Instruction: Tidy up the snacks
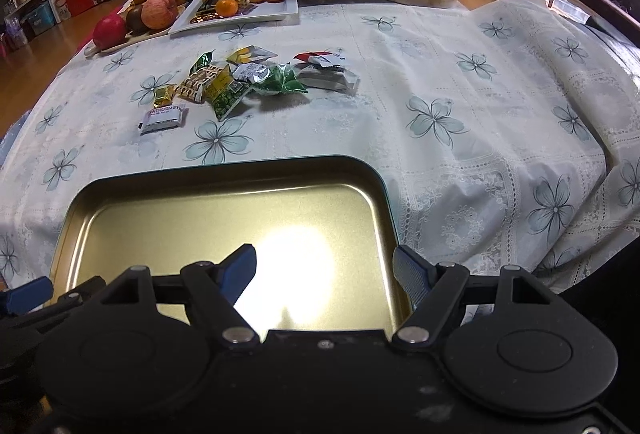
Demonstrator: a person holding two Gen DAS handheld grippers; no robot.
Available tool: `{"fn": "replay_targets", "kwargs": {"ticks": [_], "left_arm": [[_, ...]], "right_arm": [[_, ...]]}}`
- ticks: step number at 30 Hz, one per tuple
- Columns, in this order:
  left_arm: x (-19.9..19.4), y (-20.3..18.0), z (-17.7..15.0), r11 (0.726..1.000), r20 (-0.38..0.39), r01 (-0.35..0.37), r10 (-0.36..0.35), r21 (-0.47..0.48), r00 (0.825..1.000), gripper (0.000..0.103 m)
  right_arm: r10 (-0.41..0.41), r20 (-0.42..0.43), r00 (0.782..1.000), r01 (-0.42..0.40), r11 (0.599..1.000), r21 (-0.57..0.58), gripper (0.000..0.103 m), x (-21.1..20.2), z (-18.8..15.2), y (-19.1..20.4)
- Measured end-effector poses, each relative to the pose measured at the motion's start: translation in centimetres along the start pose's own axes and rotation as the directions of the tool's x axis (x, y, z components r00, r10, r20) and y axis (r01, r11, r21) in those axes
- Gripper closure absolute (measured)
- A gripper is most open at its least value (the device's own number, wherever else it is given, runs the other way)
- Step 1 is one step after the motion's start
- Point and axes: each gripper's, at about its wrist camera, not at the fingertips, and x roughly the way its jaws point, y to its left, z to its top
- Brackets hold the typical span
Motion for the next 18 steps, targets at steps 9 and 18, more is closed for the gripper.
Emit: {"fn": "replay_targets", "kwargs": {"ticks": [9, 18], "left_arm": [[0.2, 0.7, 1.0, 0.999, -0.075, 0.026, -0.029, -0.040, 0.997, 0.045], [0.4, 1.7, 5.1, 0.998, -0.116, 0.048, -0.052, -0.045, 0.992, 0.045]], "right_arm": [[0.004, -0.043, 0.999, 0.000, 0.997, 0.073, 0.035, 0.0, 0.4, -0.4], [-0.003, -0.039, 0.999, 0.000, 0.997, -0.071, 0.034, 0.1, 3.7, 0.6]]}}
